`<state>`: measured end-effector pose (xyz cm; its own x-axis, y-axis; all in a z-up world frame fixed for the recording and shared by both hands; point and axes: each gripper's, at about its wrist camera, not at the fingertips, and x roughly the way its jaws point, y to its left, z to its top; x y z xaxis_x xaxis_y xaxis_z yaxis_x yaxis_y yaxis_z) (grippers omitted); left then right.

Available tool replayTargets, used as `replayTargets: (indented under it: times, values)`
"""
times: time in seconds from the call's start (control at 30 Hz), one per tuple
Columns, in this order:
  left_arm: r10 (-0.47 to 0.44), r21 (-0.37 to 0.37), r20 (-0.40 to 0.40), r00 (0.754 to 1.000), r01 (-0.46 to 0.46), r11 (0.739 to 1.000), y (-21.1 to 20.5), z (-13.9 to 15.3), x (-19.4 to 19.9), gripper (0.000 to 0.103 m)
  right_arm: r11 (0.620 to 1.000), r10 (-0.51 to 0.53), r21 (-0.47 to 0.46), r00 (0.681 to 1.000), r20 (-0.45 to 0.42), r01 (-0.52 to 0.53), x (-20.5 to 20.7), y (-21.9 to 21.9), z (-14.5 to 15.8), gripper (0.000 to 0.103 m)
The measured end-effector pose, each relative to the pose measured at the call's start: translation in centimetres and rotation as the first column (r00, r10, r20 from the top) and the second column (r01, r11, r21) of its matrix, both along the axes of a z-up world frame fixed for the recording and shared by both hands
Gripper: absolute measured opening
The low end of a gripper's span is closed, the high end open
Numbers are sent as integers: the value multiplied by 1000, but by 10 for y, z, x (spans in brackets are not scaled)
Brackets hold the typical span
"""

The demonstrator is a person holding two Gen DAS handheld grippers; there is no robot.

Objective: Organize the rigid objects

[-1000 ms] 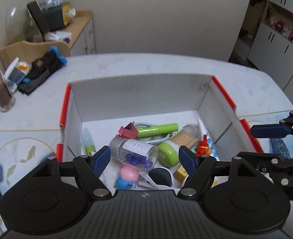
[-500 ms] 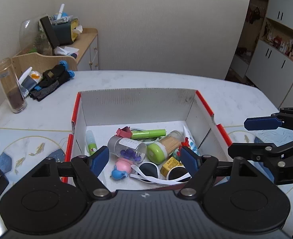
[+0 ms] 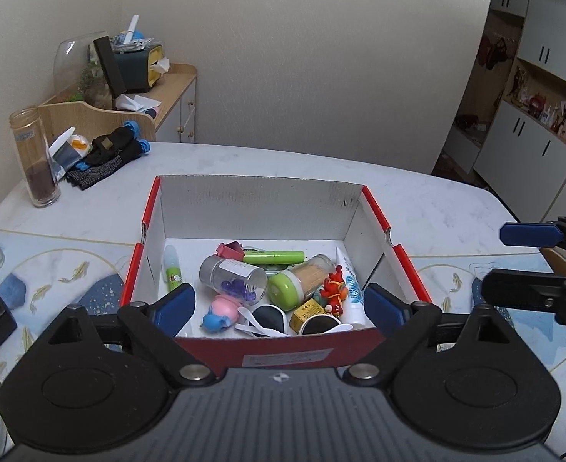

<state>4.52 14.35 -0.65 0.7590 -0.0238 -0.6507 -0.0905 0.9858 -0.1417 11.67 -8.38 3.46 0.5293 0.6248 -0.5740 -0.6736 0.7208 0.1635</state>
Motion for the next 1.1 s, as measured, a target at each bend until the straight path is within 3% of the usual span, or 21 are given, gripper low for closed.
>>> replayTargets:
  times: [0.03,0.37,0.6,1.1]
  values:
    - [1,3,5,1000,-1,1000,-1,0,-2,103,1000,-6,5,1000,1,6,-1,-3,0,102]
    - [13,63,50,999,-16,998,-20,7,-21,103,995,-75,70,997,-25,77,-9,-34,1,103]
    - [39,164,63,997,-49,985,-40,10,-29,103,992,-92,79,995,-39,94,-17,-48,-4,103]
    - [55,147,57,997,-63,987,-53,7,-30,103,990,-120,77,992,-27,122,-20,-74,-7,103]
